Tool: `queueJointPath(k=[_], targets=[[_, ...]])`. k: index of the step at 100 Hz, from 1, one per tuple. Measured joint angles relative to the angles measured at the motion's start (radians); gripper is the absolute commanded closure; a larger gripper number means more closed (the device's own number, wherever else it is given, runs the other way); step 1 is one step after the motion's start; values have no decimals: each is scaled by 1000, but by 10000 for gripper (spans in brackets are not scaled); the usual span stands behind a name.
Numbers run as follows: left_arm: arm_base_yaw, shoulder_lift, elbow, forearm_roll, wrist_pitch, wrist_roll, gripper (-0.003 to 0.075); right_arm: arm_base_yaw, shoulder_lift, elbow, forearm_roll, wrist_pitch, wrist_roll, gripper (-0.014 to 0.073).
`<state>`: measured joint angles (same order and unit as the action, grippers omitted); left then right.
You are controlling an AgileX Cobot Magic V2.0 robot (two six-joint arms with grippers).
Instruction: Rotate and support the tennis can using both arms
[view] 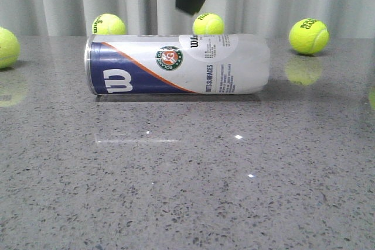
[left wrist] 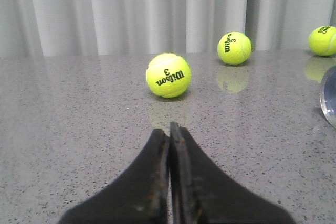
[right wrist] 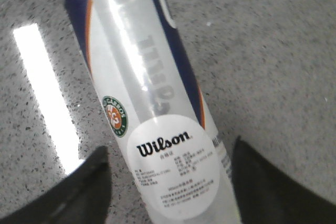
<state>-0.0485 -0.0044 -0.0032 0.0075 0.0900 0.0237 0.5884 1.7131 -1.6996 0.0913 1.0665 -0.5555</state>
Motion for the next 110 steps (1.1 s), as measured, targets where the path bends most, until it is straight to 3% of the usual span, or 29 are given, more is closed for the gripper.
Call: queueJointPath(k=[6, 18, 42, 64, 110], targets=[[0, 0, 0, 0, 0, 0, 741, 0, -19, 2, -41, 1, 132, 487], [0, 0, 0, 0, 0, 0, 741, 0, -48, 5, -103, 16, 334, 665], [0, 0, 0, 0, 0, 0, 741, -27, -107, 29, -124, 106, 563, 659], [0, 0, 0, 0, 0, 0, 741, -89, -274, 219, -126, 55, 717, 659], [0, 0, 0, 0, 0, 0, 741, -162, -748, 658, -129, -129, 821, 659]])
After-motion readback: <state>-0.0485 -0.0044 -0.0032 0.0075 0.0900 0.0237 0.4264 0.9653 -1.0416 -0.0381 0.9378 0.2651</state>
